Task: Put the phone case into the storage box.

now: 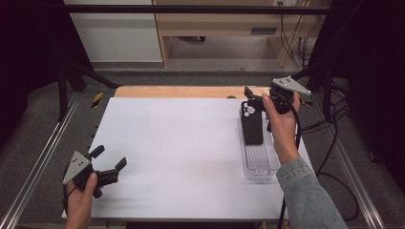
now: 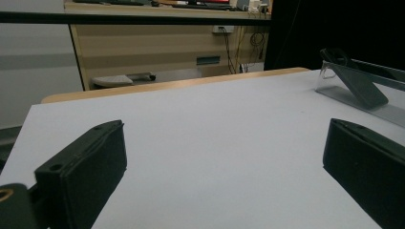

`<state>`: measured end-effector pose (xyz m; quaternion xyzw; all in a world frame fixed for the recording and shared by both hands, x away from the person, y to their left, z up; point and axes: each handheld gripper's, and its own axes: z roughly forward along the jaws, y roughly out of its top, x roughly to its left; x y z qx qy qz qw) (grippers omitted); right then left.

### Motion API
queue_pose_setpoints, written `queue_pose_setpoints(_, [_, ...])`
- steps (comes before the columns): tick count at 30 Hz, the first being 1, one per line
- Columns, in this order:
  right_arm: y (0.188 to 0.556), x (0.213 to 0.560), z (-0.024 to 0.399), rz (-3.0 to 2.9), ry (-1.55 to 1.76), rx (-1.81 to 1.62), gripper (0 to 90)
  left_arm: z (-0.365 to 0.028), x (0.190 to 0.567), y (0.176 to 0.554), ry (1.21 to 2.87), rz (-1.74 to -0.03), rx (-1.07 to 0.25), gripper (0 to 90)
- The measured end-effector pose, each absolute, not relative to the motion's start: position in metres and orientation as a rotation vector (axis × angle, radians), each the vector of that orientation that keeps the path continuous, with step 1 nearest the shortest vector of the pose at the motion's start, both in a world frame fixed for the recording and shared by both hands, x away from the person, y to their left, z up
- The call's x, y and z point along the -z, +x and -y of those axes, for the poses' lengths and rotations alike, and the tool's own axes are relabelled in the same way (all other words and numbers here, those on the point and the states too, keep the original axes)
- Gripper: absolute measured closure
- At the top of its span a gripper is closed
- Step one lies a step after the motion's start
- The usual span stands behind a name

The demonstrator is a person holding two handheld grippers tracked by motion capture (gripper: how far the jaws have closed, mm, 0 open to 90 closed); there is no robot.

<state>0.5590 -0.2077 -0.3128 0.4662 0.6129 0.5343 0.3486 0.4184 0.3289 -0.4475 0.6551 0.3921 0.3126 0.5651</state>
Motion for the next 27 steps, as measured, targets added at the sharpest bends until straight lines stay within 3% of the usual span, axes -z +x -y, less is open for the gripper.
queue_pose_setpoints(27, [0.546,0.312,0.218,-1.607,1.19,-1.434,2.4,-0.325,0.448,0.419,1.563,-0.91,-0.738,1.1])
